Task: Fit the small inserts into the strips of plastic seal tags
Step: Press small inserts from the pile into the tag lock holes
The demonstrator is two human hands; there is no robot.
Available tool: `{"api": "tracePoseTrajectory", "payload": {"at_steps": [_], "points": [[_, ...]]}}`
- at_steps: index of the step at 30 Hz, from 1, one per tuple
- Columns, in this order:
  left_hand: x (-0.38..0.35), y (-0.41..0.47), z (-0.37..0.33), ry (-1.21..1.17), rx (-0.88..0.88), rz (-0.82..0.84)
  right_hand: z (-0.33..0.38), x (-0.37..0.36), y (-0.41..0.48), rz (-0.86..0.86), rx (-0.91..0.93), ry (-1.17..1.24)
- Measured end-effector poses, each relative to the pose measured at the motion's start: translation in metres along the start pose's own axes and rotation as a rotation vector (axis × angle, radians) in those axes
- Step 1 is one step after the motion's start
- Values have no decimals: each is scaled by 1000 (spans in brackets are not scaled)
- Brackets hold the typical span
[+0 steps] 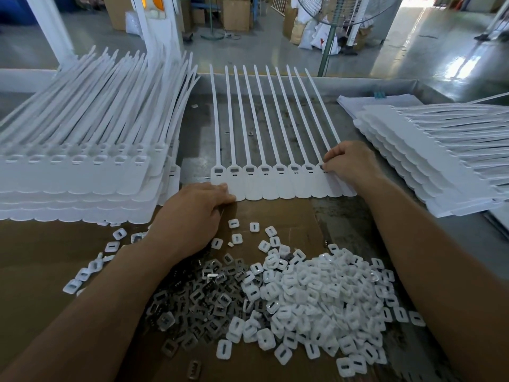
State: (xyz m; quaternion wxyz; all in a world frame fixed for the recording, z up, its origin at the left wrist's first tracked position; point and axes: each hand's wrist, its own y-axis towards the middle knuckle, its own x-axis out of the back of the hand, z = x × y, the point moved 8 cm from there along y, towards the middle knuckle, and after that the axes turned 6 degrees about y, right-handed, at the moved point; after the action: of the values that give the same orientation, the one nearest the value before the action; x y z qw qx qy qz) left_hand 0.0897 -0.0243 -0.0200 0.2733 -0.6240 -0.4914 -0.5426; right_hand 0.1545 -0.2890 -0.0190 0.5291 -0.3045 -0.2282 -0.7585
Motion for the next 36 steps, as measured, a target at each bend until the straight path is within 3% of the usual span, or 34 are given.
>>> {"api": "tracePoseTrajectory", "payload": {"at_steps": [12, 18, 28, 36], "points": [[-2, 1, 0, 16, 8, 5, 18, 6, -19, 80, 117, 74], [-2, 1, 2, 32, 25, 20, 79, -13, -78, 377, 386, -22], [-4, 1, 3, 18, 21, 14, 80, -53, -131, 800, 387, -212], [-3, 2, 3, 7, 23, 2, 71, -59, -137, 921, 403, -315]]}}
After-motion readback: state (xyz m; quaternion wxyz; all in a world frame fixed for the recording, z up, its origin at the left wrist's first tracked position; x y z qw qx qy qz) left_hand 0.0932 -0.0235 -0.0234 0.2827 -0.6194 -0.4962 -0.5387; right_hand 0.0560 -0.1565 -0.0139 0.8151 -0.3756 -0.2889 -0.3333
